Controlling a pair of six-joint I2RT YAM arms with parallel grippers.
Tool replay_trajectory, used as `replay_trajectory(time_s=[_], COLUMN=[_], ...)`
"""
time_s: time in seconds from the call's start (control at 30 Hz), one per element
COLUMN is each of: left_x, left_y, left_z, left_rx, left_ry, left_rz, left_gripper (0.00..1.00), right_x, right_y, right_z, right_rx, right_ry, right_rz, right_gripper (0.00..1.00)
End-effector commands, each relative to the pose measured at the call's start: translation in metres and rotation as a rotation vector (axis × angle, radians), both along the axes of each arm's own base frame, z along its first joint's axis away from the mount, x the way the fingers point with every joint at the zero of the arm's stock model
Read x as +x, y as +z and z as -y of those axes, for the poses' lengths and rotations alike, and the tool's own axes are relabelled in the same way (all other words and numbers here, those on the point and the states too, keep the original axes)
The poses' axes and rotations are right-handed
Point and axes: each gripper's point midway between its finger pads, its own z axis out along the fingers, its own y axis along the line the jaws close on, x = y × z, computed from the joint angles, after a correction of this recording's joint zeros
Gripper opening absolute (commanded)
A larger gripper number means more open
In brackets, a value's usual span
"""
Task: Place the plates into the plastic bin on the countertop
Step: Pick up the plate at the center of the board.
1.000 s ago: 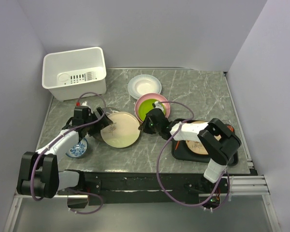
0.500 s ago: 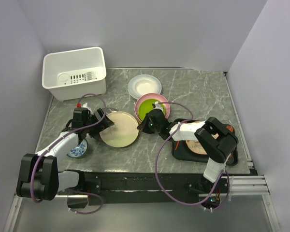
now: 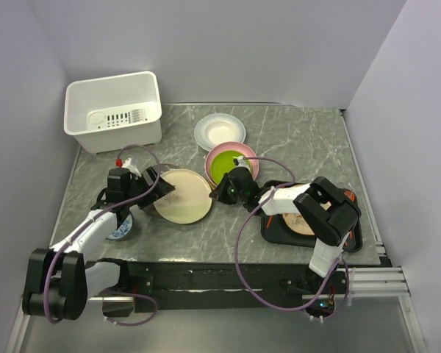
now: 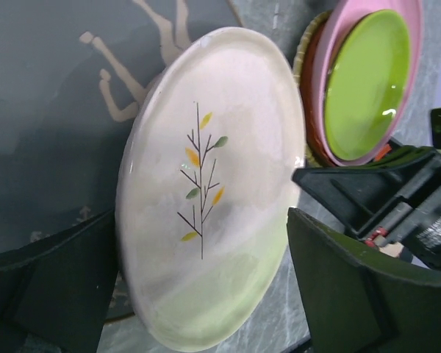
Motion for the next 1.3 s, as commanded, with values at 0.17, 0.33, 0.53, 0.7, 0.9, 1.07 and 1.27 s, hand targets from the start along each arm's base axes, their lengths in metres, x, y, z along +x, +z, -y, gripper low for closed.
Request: replay_trajectory(time_s=[0.17,0.33,0.53,0.7,0.9,1.07,1.27], left_x=[0.002,0.0,0.003,0.004,0.005,0.01,0.01], left_y=[0.049,0.043,0.037,0.028,0.029,0.035,0.042], left_z=[0.015,0.015,0.019,0.016,0.015,0.012,0.009], left_rx=[-0.065,-0.068,-0.072,-0.046,-0.043,-0.029,-0.017], left_ry=[-0.071,-0.077,-0.102,-0.096,-0.089,-0.067,-0.05], left_rz=[0.126,0.112,0.09,0.057,0.059,0.078,0.069], left_gripper=[0.81,0.77,0.19,0.01,0.01,0.01,0.01], right_x=[-0.001,0.001,0.004,0.005,0.004,0.003,0.001], right_y=[0.005,0.007,0.013,0.014,0.014,0.027,0.041], right_z=[-0.006,-0.007,-0.01,-0.014,-0.014,-0.011,-0.011], right_rx=[0.032,0.034,0.05,0.06,0.062,0.059,0.075], right_ry=[0.014,0.013,0.018,0.026,0.03,0.041,0.056], right_rz=[0.005,0.009,0.021,0.02,0.021,0.058,0.086], right_gripper=[0.01,0.02,0.02,0.02,0.06,0.15,0.39])
